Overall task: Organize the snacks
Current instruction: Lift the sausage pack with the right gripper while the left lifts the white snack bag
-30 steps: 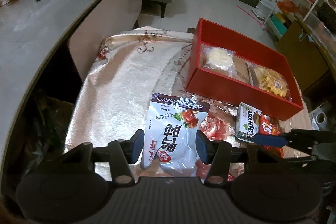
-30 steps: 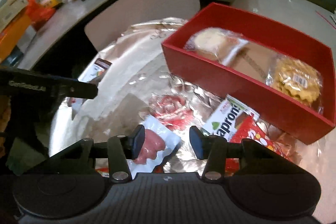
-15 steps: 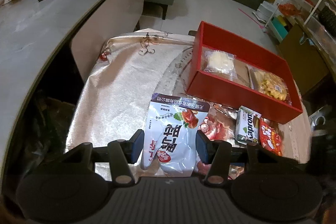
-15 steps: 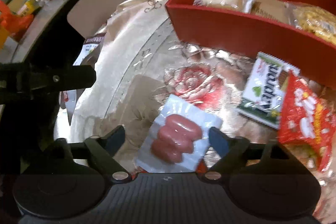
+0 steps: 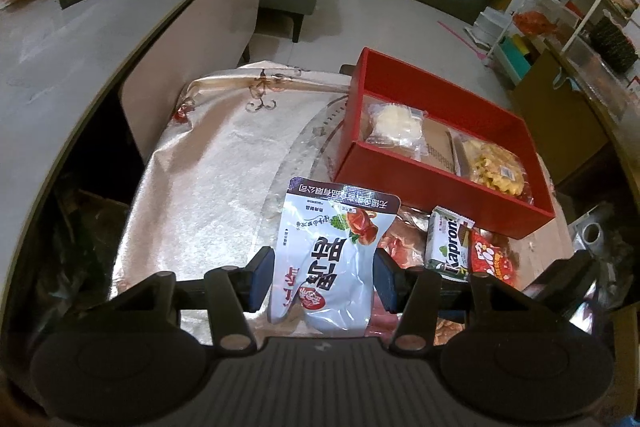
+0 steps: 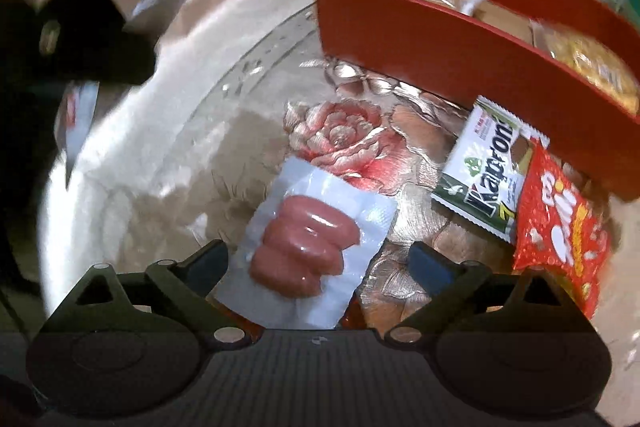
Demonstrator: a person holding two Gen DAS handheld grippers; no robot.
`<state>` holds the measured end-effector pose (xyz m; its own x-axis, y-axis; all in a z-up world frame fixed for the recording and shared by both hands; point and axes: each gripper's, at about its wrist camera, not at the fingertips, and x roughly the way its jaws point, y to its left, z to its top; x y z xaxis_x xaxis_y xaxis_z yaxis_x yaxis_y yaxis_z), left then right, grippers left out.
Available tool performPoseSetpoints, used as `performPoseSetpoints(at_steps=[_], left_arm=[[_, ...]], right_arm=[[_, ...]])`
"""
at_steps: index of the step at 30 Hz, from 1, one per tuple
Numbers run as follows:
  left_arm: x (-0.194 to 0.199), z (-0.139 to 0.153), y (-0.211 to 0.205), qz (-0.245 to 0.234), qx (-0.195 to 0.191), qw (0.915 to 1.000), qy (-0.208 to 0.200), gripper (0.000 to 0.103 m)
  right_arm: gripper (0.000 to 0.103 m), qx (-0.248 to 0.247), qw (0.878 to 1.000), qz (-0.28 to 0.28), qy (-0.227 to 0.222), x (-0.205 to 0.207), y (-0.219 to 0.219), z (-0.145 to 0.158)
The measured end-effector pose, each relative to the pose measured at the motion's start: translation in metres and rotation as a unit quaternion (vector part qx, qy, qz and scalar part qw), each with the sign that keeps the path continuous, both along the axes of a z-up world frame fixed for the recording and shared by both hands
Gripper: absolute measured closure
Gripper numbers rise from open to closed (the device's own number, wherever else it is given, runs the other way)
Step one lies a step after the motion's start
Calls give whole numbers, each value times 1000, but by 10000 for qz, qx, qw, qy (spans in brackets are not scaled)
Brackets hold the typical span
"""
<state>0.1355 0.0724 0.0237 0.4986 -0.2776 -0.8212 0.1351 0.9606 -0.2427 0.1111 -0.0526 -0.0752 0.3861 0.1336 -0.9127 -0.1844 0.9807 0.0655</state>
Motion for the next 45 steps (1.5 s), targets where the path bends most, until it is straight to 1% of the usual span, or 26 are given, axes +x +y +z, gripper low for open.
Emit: performPoseSetpoints(at_steps=[3,4,5,7,9,13,19,23,25,32,35,37,45], left_arm=[[2,-2,5,120,37,9999,55,57],[2,-3,6,143,14,9999,70,57],[3,-3,8,156,-4,9998,77,57],[2,-2,9,166,-1,9998,57,57],[2,-1,8,136,12,9999,28,57],[1,-4,3,58,129,9999,58,57],[4,-9,-4,-1,232,9997,111,57],[4,-12,-12,-95,302,9994,146,57],[4,-13,-15,-144,319,9993,150,57],[3,-14,-17,-168,326,9992,166,57],[3,-14,-15,-139,330,9992,179,57],[3,-14,-16,-137,316,9992,178,57],[3,-13,-22,-204,325,9992,141,57]], right_arm=[[4,-183,9998,83,-13,2,7,-2],[7,-239,9996,122,6,3,8,-2],[12,-286,9994,194,-26,1,7,2],[31,-254,9991,315,-108,0,1,8],[37,-68,9994,332,-12,1,-11,12],[38,-40,9994,354,-33,-3,-26,17],[40,294,9990,290,-170,-10,-51,29],[40,410,9988,252,-82,-14,-64,27],[40,593,9981,173,-38,-15,-72,26],[40,1192,9925,-201,-157,-16,-100,41],[40,1329,9906,-303,-143,-17,-106,43],[40,1543,9874,-346,-95,-17,-110,43],[40,1793,9814,-541,-423,-17,-125,63]])
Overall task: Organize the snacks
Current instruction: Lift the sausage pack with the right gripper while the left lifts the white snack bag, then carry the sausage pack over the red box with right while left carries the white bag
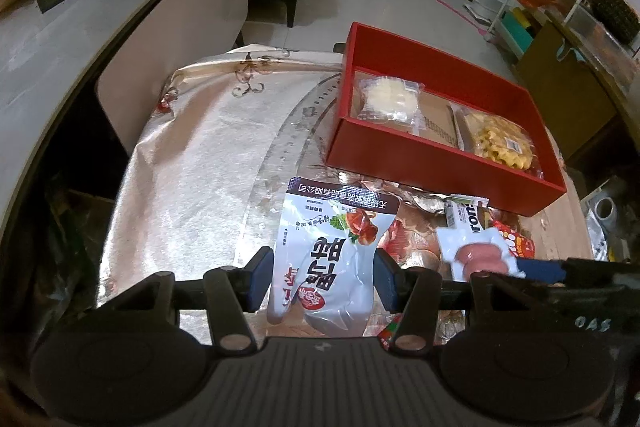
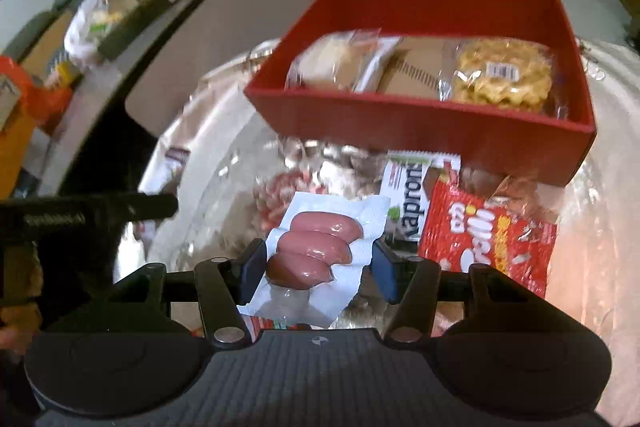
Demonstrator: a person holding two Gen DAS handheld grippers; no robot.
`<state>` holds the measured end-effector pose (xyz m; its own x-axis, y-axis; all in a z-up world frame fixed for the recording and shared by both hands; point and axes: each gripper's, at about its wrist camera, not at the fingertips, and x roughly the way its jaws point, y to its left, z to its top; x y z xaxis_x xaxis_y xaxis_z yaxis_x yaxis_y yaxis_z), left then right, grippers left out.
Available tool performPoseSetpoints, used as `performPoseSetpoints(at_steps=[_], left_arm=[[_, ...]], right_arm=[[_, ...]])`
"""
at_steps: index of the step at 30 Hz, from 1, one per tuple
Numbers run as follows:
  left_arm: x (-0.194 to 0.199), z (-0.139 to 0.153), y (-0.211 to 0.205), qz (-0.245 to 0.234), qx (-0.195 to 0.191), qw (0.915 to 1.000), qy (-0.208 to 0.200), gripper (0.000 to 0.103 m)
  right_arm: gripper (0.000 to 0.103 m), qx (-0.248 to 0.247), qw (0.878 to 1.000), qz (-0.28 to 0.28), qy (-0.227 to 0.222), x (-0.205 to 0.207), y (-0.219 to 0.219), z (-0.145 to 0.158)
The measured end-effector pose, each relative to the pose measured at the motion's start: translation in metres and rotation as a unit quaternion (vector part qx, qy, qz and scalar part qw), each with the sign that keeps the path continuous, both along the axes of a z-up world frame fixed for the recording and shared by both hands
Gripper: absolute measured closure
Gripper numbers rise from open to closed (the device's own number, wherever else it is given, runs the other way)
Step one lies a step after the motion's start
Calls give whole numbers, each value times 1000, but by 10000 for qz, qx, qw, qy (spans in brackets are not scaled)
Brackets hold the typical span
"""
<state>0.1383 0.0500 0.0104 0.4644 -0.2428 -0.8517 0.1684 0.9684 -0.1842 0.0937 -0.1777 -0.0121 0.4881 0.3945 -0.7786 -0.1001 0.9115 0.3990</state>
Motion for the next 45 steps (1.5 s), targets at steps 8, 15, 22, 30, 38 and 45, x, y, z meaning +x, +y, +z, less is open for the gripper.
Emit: performPoseSetpoints(at_steps=[8,15,22,30,38,45], left_arm=[[1,4,-11,14,81,9999,-136,57],[3,12,-32,-64,217,9989,-405,57],[4,21,-55,-185,330,9968,-707,57],[8,27,-76,-314,470,9939,-947,57],[14,33,-89,-319,473,9920,-1123,57],[22,35,-101,-360,514,9907,-1210,57]], right_arm=[[40,179,9993,-118,-300,2,-13,16],[40,303,9974,-273,-587,3,-30,35],[40,412,9948,-462,-803,5,-50,46],[40,445,9933,-520,-936,10,-58,52],[40,554,9906,-629,-1080,18,-67,60],[40,579,9894,-700,-1133,25,-76,62]])
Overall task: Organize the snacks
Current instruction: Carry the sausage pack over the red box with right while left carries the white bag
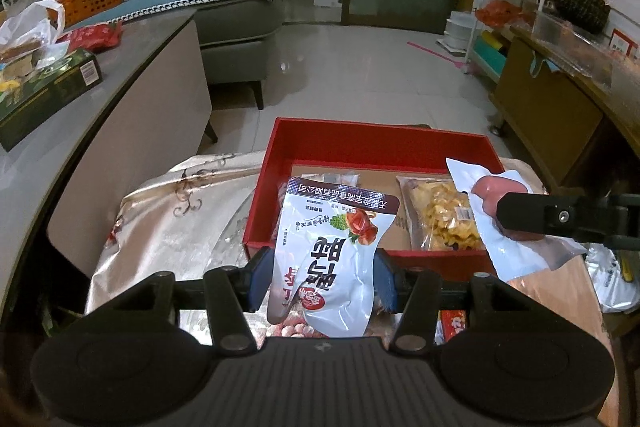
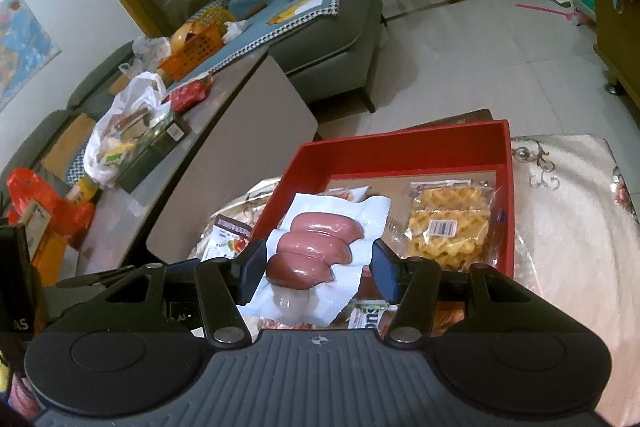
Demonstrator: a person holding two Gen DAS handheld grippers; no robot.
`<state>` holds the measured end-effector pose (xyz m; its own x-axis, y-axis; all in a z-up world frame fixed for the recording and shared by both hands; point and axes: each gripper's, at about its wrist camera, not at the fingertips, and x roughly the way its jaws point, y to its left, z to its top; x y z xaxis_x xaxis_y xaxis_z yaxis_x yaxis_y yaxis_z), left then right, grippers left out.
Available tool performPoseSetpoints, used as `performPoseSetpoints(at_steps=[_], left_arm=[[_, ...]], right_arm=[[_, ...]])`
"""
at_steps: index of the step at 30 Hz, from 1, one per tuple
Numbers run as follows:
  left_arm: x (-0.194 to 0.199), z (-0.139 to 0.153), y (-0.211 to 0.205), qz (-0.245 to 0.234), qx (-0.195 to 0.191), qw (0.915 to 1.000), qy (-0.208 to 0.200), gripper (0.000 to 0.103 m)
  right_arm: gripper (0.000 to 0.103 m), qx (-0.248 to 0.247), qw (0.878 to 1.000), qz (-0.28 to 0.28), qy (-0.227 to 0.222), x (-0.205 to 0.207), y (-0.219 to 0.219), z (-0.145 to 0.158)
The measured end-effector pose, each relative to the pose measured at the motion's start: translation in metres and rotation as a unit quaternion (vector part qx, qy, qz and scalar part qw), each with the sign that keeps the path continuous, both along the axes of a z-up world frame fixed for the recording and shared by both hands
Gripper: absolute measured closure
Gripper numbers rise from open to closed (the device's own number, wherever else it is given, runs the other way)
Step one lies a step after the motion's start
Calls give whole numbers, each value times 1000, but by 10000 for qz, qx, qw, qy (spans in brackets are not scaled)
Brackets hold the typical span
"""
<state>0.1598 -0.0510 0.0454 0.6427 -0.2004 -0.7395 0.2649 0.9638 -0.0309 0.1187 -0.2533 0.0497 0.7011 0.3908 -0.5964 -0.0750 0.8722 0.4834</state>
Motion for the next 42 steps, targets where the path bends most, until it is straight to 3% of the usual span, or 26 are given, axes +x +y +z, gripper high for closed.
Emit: performPoseSetpoints(at_steps=[18,42], left_arm=[[45,-7,-28,80,35,10000,-23,57],[89,-36,-46,139,461,9988,-1,57]], right_arm=[[40,45,9995,-295,-50,29,-25,-3],[41,75,9985,-513,170,68,-44,-27]])
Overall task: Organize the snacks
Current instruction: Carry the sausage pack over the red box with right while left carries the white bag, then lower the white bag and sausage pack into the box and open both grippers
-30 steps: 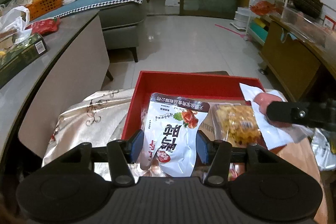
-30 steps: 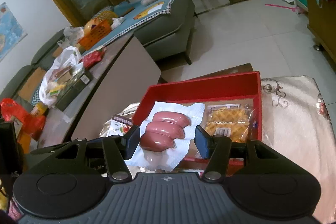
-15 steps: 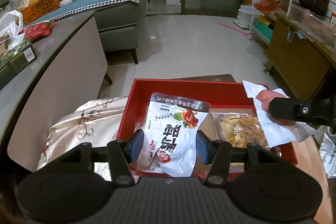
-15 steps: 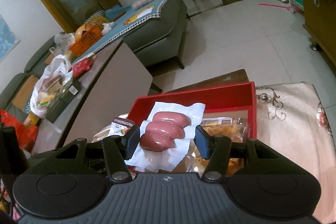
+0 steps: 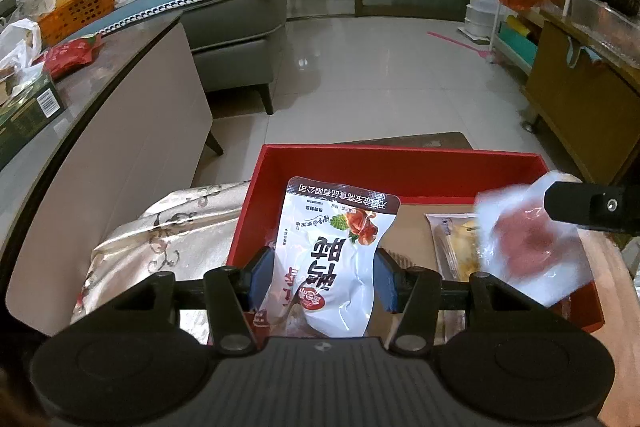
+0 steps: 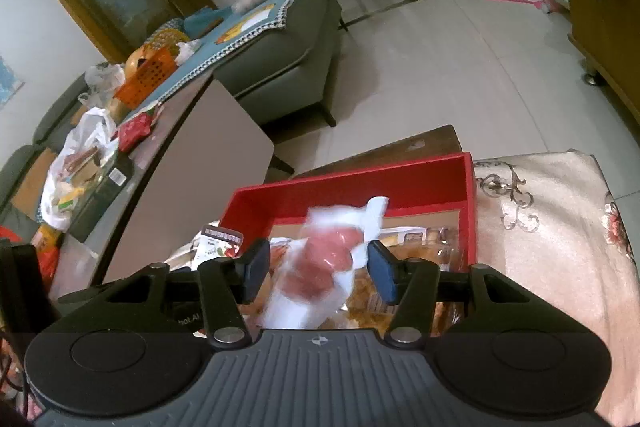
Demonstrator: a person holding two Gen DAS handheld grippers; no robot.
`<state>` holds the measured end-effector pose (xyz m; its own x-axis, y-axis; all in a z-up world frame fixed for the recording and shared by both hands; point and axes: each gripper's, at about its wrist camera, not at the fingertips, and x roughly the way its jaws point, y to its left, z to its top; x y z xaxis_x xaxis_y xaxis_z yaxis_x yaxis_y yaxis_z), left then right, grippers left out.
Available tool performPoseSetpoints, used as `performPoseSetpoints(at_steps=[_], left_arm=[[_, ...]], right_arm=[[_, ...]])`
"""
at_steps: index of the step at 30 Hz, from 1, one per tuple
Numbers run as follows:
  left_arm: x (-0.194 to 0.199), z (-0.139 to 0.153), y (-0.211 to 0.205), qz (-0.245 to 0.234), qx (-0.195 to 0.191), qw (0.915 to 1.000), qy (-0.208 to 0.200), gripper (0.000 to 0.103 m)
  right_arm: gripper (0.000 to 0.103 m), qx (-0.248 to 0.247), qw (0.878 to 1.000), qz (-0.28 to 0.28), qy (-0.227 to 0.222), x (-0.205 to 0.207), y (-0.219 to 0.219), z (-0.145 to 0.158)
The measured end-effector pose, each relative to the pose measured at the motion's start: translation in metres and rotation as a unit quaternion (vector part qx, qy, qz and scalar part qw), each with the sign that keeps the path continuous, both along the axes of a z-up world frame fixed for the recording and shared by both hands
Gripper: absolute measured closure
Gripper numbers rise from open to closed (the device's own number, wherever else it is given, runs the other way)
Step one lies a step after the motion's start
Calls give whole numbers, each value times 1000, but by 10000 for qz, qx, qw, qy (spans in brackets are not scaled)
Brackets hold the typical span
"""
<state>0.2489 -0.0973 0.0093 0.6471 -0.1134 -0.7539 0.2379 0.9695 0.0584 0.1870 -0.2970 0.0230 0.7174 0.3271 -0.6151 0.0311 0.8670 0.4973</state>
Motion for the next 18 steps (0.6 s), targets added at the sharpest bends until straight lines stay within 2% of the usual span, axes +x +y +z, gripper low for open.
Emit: performPoseSetpoints(at_steps=[8,18], left_arm=[[10,-16,-10,-78,181,9997,137,56],[15,-23,-13,-104,253,9992,282,53]], right_arm=[[41,-99,9997,7,207,12,1,-15],[38,-167,9990,63,419,17,4,-26]])
